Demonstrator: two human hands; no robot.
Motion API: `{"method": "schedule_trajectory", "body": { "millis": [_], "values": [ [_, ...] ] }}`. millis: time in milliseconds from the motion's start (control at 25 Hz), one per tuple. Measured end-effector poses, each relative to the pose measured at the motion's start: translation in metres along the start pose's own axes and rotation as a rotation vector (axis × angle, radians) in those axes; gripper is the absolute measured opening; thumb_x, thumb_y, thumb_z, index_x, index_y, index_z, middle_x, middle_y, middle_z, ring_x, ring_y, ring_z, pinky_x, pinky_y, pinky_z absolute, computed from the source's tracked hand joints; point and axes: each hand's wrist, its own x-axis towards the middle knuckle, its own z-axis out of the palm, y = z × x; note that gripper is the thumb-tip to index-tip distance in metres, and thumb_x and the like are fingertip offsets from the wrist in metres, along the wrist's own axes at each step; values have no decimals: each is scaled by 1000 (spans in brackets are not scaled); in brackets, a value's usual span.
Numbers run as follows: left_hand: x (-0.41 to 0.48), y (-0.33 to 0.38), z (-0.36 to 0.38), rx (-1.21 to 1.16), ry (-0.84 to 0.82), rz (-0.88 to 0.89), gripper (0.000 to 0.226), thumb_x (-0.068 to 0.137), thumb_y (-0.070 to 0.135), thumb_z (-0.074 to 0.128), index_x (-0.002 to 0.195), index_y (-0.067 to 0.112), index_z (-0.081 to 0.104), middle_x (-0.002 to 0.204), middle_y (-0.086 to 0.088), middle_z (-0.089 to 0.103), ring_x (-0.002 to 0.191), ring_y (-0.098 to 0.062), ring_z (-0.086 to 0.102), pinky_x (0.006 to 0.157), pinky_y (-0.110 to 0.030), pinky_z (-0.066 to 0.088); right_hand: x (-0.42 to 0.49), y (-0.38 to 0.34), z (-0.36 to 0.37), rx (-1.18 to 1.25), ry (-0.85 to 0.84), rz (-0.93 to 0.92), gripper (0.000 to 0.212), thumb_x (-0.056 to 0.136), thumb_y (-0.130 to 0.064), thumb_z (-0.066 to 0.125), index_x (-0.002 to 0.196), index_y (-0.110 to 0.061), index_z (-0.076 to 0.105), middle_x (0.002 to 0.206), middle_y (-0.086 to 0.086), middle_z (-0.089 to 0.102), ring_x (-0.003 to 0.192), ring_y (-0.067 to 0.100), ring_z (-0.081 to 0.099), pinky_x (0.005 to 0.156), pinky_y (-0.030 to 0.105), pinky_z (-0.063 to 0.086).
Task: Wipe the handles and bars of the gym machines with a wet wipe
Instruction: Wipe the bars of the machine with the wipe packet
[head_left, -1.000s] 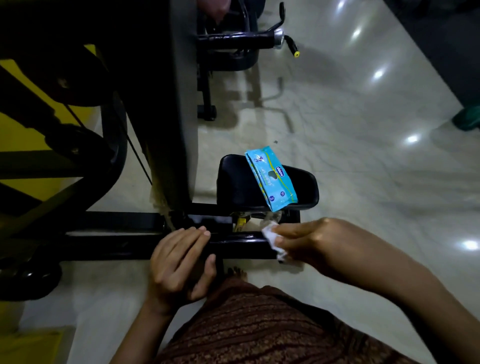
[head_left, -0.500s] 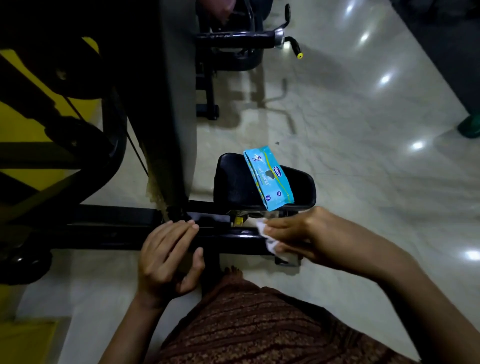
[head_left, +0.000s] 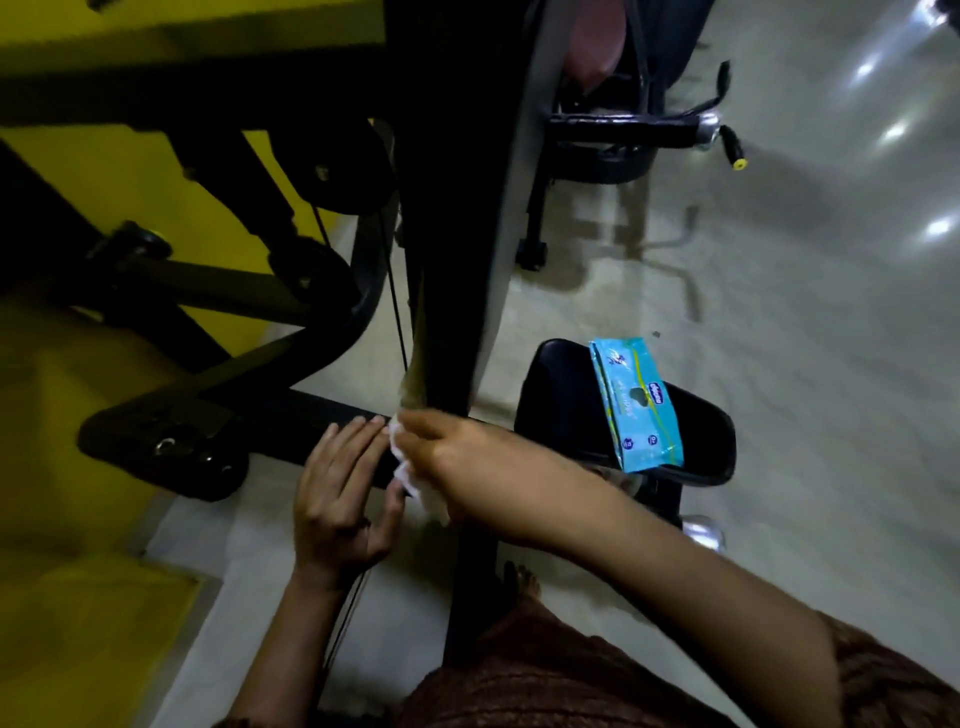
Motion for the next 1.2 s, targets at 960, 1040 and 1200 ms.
{"method": "schedule_trajectory", "body": {
  "millis": [960, 1040, 1200],
  "values": [
    [-1, 43, 19, -123, -41, 196, 34, 87, 18, 50, 114, -1, 54, 113, -18, 61, 113, -27, 54, 99, -44, 42, -170, 37, -69, -132, -61, 302, 45, 85, -44, 34, 100, -11, 61, 97, 6, 68, 91, 25, 65, 72, 42, 52],
    [1, 43, 18, -128, -43, 205, 34, 86, 17, 51, 115, -1, 54, 113, -18, 62, 112, -27, 54, 99, -43, 41, -161, 31, -66, -61, 54, 290, 42, 86, -42, 40, 95, -10, 66, 97, 8, 70, 89, 24, 66, 73, 41, 54],
    [1, 44, 16, -120, -49, 205, 34, 86, 17, 51, 115, -1, 53, 113, -18, 61, 113, -26, 54, 100, -42, 40, -154, 20, -38, -120, 4, 234, 36, 89, -24, 43, 122, -17, 57, 125, 0, 61, 105, 20, 63, 71, 37, 57]
  ]
}}
